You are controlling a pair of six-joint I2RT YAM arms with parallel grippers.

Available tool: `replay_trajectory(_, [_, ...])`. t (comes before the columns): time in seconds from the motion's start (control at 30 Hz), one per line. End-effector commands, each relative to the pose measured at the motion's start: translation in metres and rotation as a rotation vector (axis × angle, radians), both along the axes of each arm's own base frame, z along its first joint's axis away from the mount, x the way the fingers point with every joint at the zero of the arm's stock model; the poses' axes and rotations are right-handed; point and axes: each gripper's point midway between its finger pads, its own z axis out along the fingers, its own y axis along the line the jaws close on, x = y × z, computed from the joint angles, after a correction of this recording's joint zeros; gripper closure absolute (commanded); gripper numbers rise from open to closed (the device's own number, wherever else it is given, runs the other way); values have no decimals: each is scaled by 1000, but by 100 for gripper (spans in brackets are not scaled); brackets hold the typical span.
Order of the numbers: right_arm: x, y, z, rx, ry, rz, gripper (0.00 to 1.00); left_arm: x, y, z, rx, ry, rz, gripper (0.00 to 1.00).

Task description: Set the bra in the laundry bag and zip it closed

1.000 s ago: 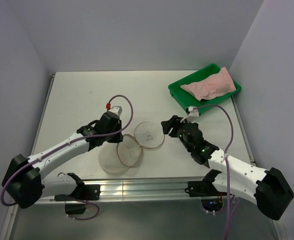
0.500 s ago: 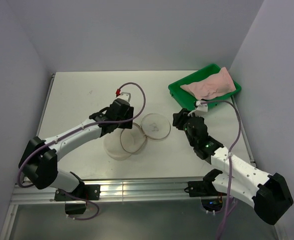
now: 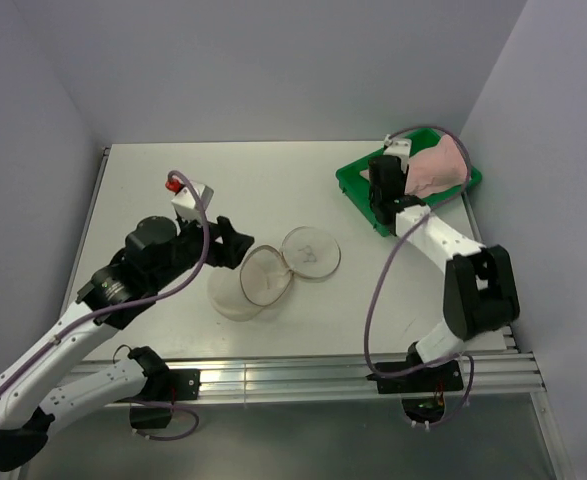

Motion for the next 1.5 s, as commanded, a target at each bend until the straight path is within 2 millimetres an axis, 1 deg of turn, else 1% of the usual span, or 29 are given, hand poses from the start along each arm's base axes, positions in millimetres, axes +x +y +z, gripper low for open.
replay_trajectory(0.0, [32,-13,3,-96,52,-4,55,-24,-3,-37,75,46,-129,23])
replay_trajectory(0.03, [38,-15,-1,-127,81,6,55,-27,0,-40,73,40,-131,23])
replay_trajectory(0.07, [52,-14,-5,-139,98,11,54,-28,2,-51,90,50,-130,23])
replay_trajectory(0.13, [60,-21,-14,-169,142,10,53,-28,1,-52,81,33,-134,23])
replay_trajectory(0.17, [69,-22,-21,-171,157,9,52,-30,-2,-54,75,34,-158,23])
replay_trajectory(0.23, [73,-34,-32,-204,203,7,50,-33,-7,-52,65,23,-204,23])
replay_trajectory(0.27, [79,-33,-40,-204,224,22,50,-34,-8,-51,64,25,-220,23])
replay_trajectory(0.37, [84,-38,-53,-210,269,21,49,-31,-5,-57,72,33,-216,23])
replay_trajectory(0.47, [90,-35,-63,-216,291,58,48,-29,-4,-63,81,48,-208,23])
replay_trajectory(0.73, [102,-38,-74,-264,319,63,48,-23,-1,-66,79,56,-188,24])
replay_trajectory(0.77, [103,-37,-80,-272,334,69,48,-23,-1,-67,80,59,-188,24])
replay_trajectory(0.83, [104,-38,-85,-288,355,71,48,-21,0,-68,82,63,-184,24])
replay_trajectory(0.93, [111,-43,-94,-322,379,82,48,-18,2,-69,85,65,-173,24])
replay_trajectory(0.97, [118,-40,-96,-317,379,94,48,-18,2,-69,85,65,-170,24])
replay_trajectory(1.03, [122,-38,-99,-306,391,122,50,-16,4,-70,86,66,-161,24])
replay_trajectory(1.1, [128,-35,-95,-305,383,132,53,-13,7,-70,86,68,-149,24])
replay_trajectory(1.2, [130,-38,-82,-315,356,106,90,-11,8,-70,82,71,-142,24])
replay_trajectory(1.23, [130,-38,-68,-303,313,94,100,-10,9,-71,83,74,-140,24])
replay_trajectory(1.27, [130,-39,-58,-298,283,77,100,-9,9,-71,83,74,-137,24])
replay_trajectory(1.3, [133,-41,-42,-296,226,53,100,-8,9,-72,82,78,-138,24])
replay_trajectory(1.33, [125,-40,-19,-283,169,46,100,-8,9,-71,81,79,-141,24])
replay_trajectory(1.4, [122,-34,17,-253,53,44,100,-7,9,-73,82,86,-142,24])
replay_trajectory(1.43, [111,-33,46,-227,-12,40,100,-7,8,-72,80,87,-148,24])
replay_trajectory(1.47, [105,-30,62,-209,-52,46,100,-6,8,-72,79,87,-148,24])
